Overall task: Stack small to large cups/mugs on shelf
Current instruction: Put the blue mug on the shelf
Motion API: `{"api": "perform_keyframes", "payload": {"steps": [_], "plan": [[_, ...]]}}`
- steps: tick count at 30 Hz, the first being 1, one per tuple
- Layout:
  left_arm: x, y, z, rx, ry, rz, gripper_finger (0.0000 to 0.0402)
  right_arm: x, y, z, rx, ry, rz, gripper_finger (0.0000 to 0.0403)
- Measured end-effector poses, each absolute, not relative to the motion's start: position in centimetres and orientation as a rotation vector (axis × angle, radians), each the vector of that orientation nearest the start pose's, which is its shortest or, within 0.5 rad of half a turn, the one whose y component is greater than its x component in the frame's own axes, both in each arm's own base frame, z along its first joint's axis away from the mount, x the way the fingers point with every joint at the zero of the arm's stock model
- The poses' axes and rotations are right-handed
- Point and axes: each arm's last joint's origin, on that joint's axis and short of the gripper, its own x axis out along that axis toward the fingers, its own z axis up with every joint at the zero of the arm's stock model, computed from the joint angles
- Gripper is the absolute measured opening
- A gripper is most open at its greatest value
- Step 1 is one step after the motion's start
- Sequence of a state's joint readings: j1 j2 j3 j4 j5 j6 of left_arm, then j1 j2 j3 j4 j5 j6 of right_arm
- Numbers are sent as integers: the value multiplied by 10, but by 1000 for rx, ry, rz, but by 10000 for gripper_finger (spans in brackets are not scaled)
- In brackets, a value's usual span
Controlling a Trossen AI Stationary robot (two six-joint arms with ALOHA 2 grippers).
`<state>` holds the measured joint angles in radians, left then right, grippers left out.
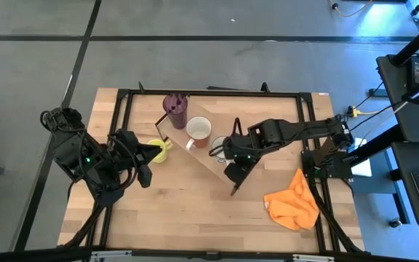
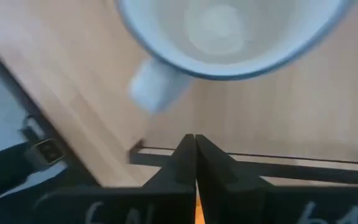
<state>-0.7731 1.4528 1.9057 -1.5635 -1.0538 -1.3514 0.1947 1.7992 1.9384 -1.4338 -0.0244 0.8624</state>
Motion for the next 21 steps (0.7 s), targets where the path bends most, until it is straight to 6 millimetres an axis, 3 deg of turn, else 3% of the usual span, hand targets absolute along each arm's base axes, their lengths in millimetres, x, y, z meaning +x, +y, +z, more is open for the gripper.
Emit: {"api": "perform_keyframes", "payload": {"steps": [12,21], "plan": [[175,-135,453,-413,364,605,39,340,60,362,596,1189,-428,0],[175,-135,453,-413,365,605,39,348,57,365,625,1130,-359,0]]}}
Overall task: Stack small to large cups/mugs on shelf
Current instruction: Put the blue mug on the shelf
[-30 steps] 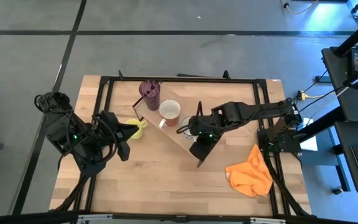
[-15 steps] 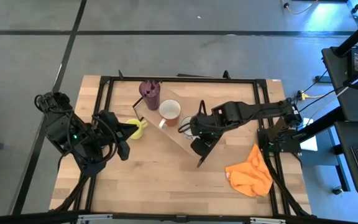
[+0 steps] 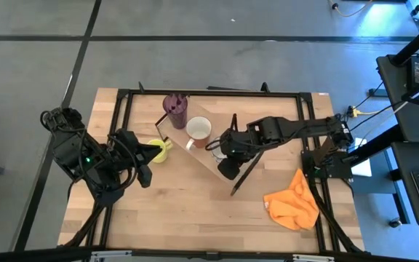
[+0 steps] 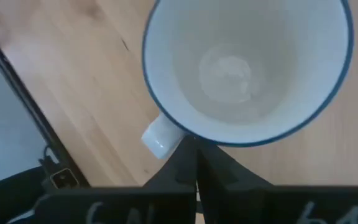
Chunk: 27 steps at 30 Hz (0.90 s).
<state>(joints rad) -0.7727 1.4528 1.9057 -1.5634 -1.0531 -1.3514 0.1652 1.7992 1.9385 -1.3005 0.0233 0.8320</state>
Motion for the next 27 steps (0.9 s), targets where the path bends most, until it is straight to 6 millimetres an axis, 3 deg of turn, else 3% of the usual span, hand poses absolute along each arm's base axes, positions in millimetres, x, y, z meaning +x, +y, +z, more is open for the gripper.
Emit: {"api": "perform_keyframes", "payload": {"steps": [6,16,27], "plan": [[175,-135,453,-414,365,604,39,352,52,366,628,1100,-352,0],[174,-136,453,-429,404,584,39,369,53,347,656,1173,-269,0],[174,-136,453,-407,412,578,39,364,61,358,695,1122,-252,0]]}}
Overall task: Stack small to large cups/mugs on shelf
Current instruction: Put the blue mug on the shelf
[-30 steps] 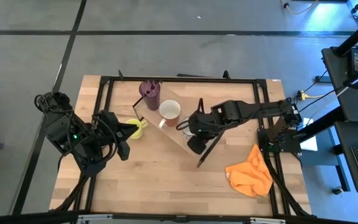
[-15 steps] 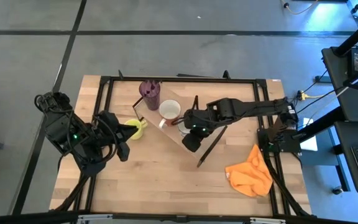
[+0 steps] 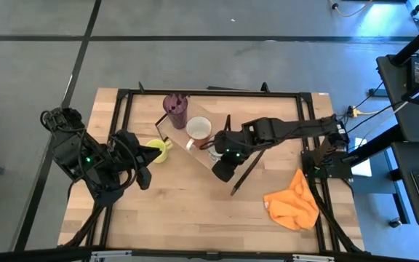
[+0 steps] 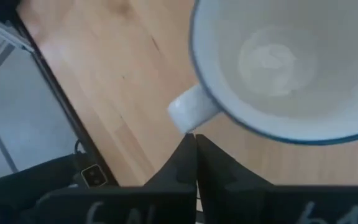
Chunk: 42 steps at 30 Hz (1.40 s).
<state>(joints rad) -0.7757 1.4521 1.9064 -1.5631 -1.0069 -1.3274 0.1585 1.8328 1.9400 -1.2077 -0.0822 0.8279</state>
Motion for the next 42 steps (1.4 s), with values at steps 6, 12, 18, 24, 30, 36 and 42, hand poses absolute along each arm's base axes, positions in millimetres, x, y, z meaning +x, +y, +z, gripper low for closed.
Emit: {"api": "perform_keyframes", "payload": {"steps": [6,12,18,24,30,36,42], "plan": [[174,-136,453,-405,414,577,39,368,68,361,713,1064,-240,0],[172,-139,452,-402,419,559,39,376,72,356,704,1031,-249,0],[167,-145,452,-402,422,532,39,385,75,353,724,1002,-214,0],[166,-147,453,-403,423,519,39,389,76,355,745,969,-174,2],[166,-147,453,-401,418,521,39,388,77,381,765,890,-101,7],[166,-146,453,-402,391,533,39,379,68,407,646,807,-199,3],[171,-151,437,-397,401,562,39,363,32,404,532,936,-405,2]]}}
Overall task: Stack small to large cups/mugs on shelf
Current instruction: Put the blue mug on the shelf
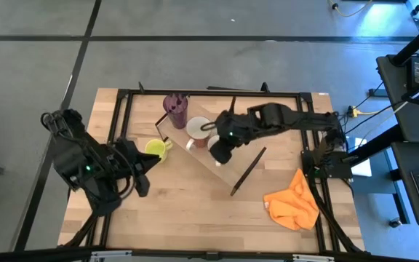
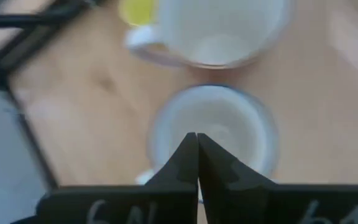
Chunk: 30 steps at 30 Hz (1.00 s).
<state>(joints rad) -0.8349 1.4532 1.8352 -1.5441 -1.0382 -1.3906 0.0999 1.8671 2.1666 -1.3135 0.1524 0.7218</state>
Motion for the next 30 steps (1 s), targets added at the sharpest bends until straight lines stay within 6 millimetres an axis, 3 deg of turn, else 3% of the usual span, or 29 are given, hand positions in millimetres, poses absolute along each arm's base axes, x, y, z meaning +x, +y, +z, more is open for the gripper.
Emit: {"api": "perform_keyframes", "payload": {"steps": [7,11,18,30], "plan": [[189,-159,394,-468,386,644,39,363,-9,403,480,960,-433,2],[204,-157,383,-530,350,664,39,362,-26,403,478,969,-416,2],[232,-152,364,-615,400,634,39,358,-48,401,516,1005,-410,2],[273,-130,332,-773,365,591,39,362,-67,363,567,1131,-339,3]]}}
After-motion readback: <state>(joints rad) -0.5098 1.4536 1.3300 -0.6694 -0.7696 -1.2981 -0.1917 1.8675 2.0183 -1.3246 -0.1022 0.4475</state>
